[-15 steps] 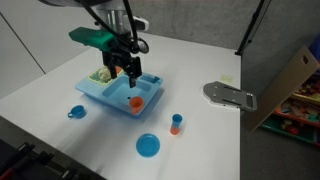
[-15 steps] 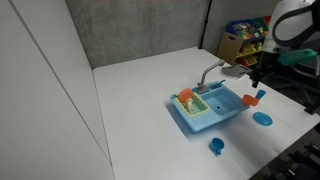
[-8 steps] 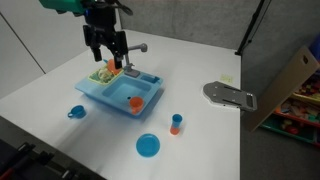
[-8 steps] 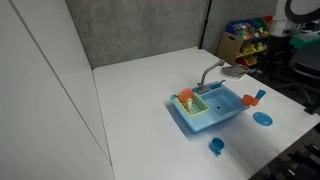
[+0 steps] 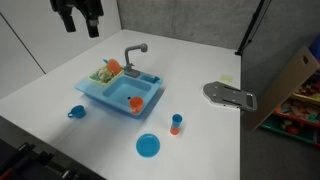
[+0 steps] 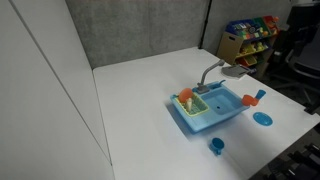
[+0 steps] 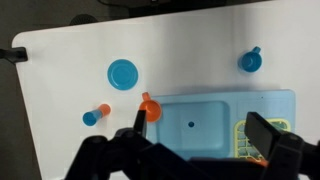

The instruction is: Put the orange mig on the back right corner of the toy sink

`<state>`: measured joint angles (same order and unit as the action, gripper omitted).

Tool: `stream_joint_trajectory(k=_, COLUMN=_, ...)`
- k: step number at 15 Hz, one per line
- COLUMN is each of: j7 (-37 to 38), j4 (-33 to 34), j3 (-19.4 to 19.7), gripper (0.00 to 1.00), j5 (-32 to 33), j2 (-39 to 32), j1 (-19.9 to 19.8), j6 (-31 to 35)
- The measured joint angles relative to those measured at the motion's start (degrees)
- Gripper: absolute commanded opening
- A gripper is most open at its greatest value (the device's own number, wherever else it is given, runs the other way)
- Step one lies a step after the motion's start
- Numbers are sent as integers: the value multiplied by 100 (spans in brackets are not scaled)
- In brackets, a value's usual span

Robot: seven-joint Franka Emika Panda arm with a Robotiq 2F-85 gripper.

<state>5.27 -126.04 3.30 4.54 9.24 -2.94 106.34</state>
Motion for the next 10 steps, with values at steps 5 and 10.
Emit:
stream_joint_trajectory(k=5, j7=-97, j4=3, j3=-56, gripper=100, j5=-70, j2=846, j1=1, j6=-595)
stream_joint_trajectory(k=10, j7=-170, j4=-26, j3=-56, gripper=100, j5=-89, j2=1296, j1=1, j6=-844)
